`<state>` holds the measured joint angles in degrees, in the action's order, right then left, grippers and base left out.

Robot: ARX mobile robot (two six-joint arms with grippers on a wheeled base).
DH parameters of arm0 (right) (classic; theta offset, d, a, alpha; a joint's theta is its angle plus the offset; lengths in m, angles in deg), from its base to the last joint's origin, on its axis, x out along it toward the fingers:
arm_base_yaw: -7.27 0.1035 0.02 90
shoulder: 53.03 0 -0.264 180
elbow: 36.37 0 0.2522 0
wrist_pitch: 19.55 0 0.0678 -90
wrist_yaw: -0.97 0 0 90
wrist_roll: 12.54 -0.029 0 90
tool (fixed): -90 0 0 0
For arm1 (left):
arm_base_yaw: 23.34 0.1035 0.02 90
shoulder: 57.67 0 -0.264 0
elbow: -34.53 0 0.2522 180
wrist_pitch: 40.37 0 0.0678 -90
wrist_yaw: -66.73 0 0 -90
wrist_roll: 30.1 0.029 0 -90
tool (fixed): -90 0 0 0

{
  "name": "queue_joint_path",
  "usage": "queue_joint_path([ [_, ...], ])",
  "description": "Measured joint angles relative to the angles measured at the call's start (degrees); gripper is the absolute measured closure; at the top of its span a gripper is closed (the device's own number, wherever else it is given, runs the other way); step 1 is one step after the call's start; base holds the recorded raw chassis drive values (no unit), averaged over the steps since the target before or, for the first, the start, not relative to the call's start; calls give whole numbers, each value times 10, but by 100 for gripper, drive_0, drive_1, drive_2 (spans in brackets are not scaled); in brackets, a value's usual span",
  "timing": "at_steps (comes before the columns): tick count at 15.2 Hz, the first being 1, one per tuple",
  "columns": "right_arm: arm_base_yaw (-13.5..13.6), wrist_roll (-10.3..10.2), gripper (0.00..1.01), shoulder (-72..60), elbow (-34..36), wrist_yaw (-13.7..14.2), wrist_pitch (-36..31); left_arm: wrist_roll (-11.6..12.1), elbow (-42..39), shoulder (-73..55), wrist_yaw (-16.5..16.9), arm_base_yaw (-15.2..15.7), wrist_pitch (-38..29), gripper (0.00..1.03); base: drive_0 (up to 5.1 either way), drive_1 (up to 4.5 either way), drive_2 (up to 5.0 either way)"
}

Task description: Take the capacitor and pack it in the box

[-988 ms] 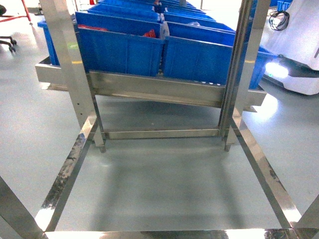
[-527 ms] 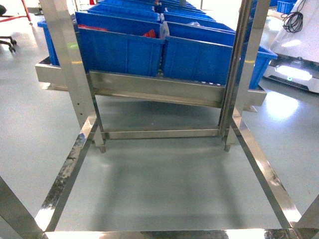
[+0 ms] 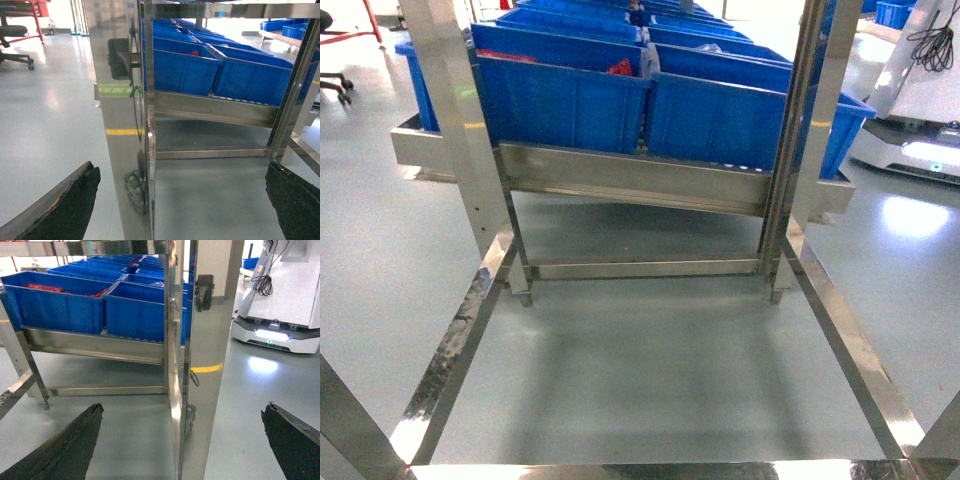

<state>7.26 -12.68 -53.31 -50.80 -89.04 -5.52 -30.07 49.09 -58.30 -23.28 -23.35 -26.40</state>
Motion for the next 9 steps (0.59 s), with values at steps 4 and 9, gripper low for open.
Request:
queue_joint_path([
  [4, 0, 0, 3, 0, 0, 1, 1, 0, 0, 0, -1, 0, 2, 5, 0, 0, 0],
  [9, 0, 1, 3, 0, 0, 0, 0, 0, 0, 0, 0, 0, 1, 5, 0, 0, 0],
])
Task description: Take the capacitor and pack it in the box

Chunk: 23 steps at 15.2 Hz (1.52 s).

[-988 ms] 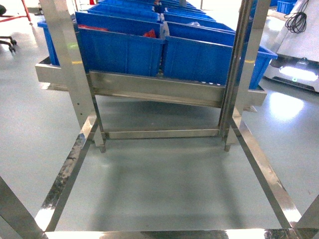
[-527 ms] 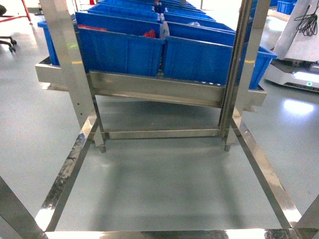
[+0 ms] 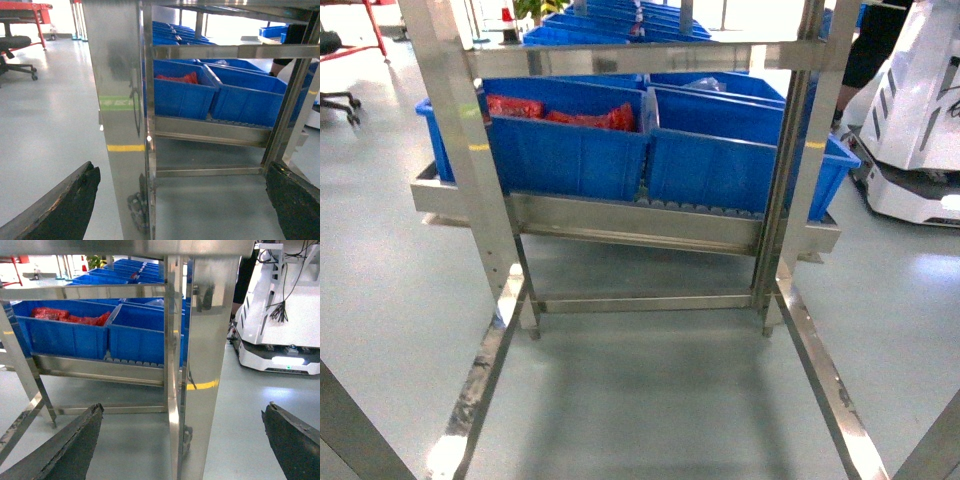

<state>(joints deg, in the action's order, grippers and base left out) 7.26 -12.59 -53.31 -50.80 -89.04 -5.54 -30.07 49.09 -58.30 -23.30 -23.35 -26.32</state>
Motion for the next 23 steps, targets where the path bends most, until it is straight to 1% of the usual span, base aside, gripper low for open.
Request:
queue_joint_path([
  [23, 0, -1, 3, 0, 0, 0, 0, 0, 0, 0, 0, 0, -1, 5, 0, 0, 0],
])
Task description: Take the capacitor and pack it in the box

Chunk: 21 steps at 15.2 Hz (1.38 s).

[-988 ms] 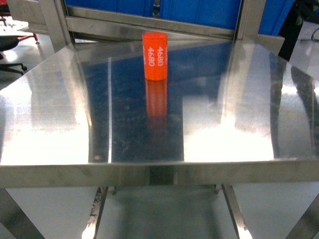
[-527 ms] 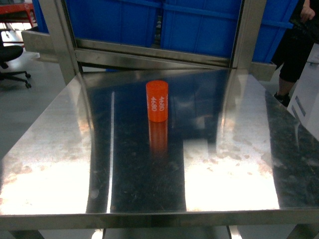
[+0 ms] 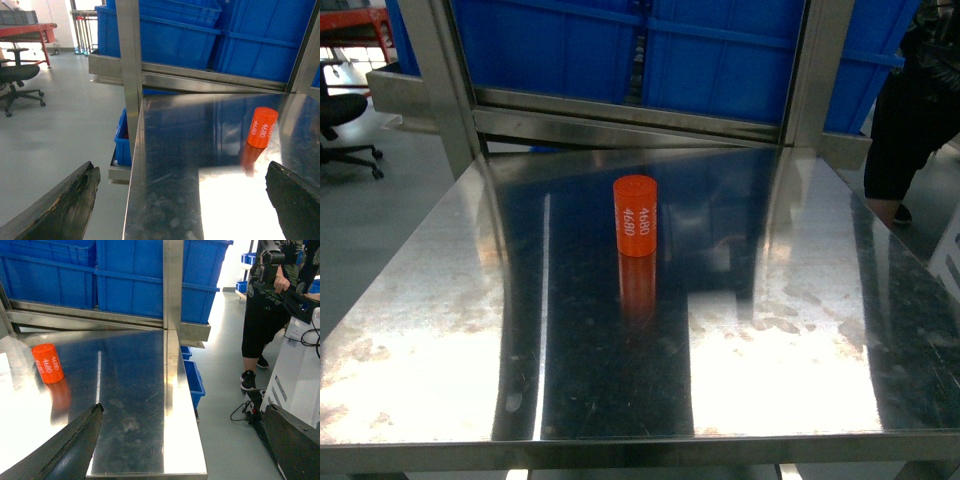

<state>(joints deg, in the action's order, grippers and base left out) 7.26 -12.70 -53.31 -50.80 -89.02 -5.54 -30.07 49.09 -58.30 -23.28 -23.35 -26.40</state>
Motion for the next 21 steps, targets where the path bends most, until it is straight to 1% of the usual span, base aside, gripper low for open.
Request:
queue_joint_path([
  [8, 0, 0, 3, 0, 0, 0, 0, 0, 0, 0, 0, 0, 0, 5, 0, 0, 0],
  [9, 0, 0, 3, 0, 0, 0, 0, -7, 2, -5, -14, -6, 7, 5, 0, 0, 0],
  [10, 0, 0, 3, 0, 0, 0, 1, -39, 6, -87, -85, -37, -62, 5, 0, 0, 0],
  [11, 0, 0, 3, 0, 0, 0, 0, -68, 39, -268, -104, -46, -212, 5, 0, 0, 0],
  [12, 0, 0, 3, 0, 0, 0, 0, -76, 90, -427, -106, -54, -351, 5, 0, 0, 0],
  [13, 0, 0, 3, 0, 0, 0, 0, -76, 156, -559, -96, -69, -455, 5, 0, 0, 0],
  [14, 0, 0, 3, 0, 0, 0, 0, -76, 230, -683, -75, -83, -517, 5, 0, 0, 0],
  [15, 0, 0, 3, 0, 0, 0, 0, -75, 306, -795, -61, -97, -533, 5, 0, 0, 0],
  [16, 0, 0, 3, 0, 0, 0, 0, -74, 395, -911, -45, -112, -521, 5, 0, 0, 0],
  [17, 0, 0, 3, 0, 0, 0, 0, -74, 473, -997, -34, -125, -498, 5, 0, 0, 0],
  [19, 0, 0, 3, 0, 0, 0, 0, -71, 612, -1123, -10, -148, -460, 5, 0, 0, 0],
  [20, 0, 0, 3, 0, 0, 0, 0, -71, 665, -1164, 1, -159, -445, 5, 0, 0, 0],
  [21, 0, 0, 3, 0, 0, 0, 0, -71, 699, -1191, 6, -169, -438, 5, 0, 0, 0],
])
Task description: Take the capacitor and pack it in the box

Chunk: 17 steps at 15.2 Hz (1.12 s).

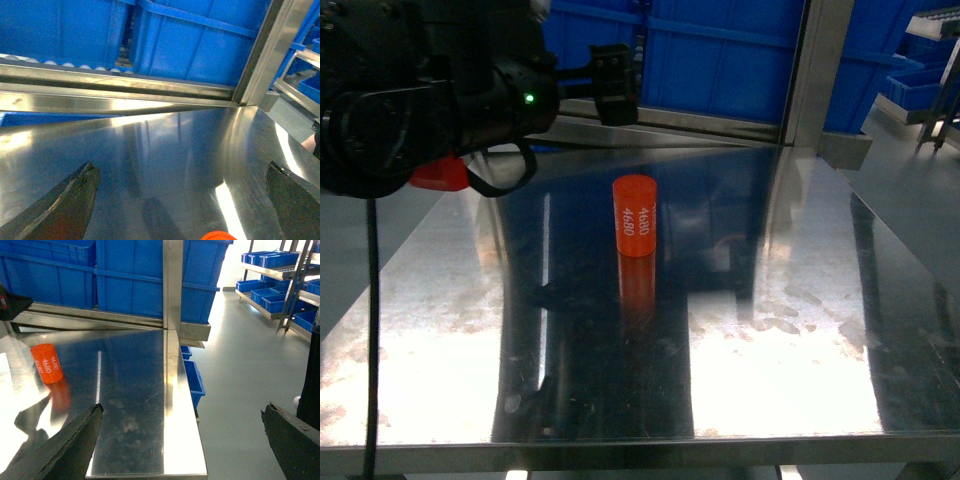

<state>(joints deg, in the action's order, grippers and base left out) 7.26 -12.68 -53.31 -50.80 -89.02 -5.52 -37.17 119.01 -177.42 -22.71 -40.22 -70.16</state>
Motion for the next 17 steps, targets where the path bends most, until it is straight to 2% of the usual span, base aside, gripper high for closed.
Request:
queue_joint_path([
  [4, 0, 0, 3, 0, 0, 0, 0, 2, 54, -62, 12, -28, 30, 5, 0, 0, 0],
  [9, 0, 0, 3, 0, 0, 0, 0, 15, 54, -83, 21, -36, 49, 5, 0, 0, 0],
  [17, 0, 0, 3, 0, 0, 0, 0, 19, 73, -149, 7, -44, 83, 5, 0, 0, 0],
])
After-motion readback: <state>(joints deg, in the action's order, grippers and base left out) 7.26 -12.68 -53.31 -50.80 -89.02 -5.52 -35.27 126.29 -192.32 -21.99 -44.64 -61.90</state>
